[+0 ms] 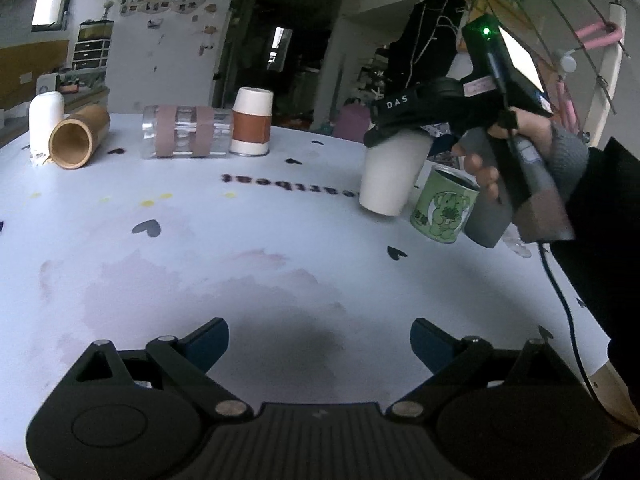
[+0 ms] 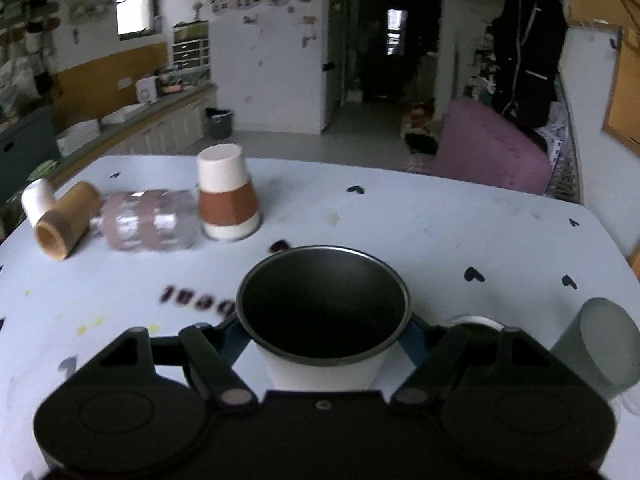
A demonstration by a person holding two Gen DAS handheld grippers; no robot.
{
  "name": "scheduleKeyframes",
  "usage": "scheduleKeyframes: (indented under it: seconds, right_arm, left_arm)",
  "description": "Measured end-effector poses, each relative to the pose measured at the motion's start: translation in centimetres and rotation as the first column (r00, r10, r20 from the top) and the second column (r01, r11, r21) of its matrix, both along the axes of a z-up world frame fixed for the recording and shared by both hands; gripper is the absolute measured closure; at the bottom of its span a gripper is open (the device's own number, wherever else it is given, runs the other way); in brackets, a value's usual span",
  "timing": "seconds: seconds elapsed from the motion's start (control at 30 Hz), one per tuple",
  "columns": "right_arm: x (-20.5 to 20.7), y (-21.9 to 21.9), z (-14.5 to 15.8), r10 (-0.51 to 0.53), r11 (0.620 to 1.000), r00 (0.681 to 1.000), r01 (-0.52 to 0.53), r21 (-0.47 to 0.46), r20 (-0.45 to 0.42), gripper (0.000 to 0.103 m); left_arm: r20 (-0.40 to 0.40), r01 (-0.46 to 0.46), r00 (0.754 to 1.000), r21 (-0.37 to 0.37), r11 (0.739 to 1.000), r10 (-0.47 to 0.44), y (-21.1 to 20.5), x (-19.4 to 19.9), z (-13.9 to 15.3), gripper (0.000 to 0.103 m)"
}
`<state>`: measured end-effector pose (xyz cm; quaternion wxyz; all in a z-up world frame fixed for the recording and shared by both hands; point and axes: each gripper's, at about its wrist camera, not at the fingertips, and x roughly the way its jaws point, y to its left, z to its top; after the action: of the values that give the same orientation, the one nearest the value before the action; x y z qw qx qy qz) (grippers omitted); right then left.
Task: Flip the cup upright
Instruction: 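Rotate the white cup upright with the right gripper and lower it beside the green tin, then open the right gripper and withdraw it from the upright cup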
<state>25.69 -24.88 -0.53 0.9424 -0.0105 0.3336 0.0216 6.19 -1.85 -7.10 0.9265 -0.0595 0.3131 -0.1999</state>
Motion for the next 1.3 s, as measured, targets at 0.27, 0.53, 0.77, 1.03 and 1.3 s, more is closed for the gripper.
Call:
scheduleKeyframes:
  seconds: [0.27,0.53,0.77,1.03,1.3]
  right_arm:
    - [0.1,0.6,-1.7,-0.025,0.999,0.999,0.026,-0.019,0.023,0.026]
    - [-0.7,0.1,-1.7,-0.041,0.999,0.999,0.041,0.013,0.0,0.024]
    - [-2.5,-0.1,-0.4,-0.015,1.0,0.999,0.015,0.005,0.048,0.016]
    - [-6.9,-1.5,2.5,0.015,0.997,0.991,-0.026,0.079,0.131,0.014]
    - [-13.4,-3.0,3.7,0.04,0.993,0.975,-0.064,0.103,0.217,0.009]
  left_arm:
    - [-0.005,-0.022,1.0,0.0,1.0,0.022,0.7,0.2,-0.3,0.006]
    - [0.001,-0.015,1.0,0.007,1.0,0.015,0.4,0.1,0.0,0.006]
    - [0.015,-0.011,1.0,0.016,1.0,0.011,-0.1,0.0,0.5,0.006]
    - [0.05,-0.02,0.999,0.026,0.999,0.018,-0.5,-0.4,1.9,0.006]
    - [0.082,-0.042,0.996,0.035,0.999,0.039,-0.8,-0.9,3.6,0.006]
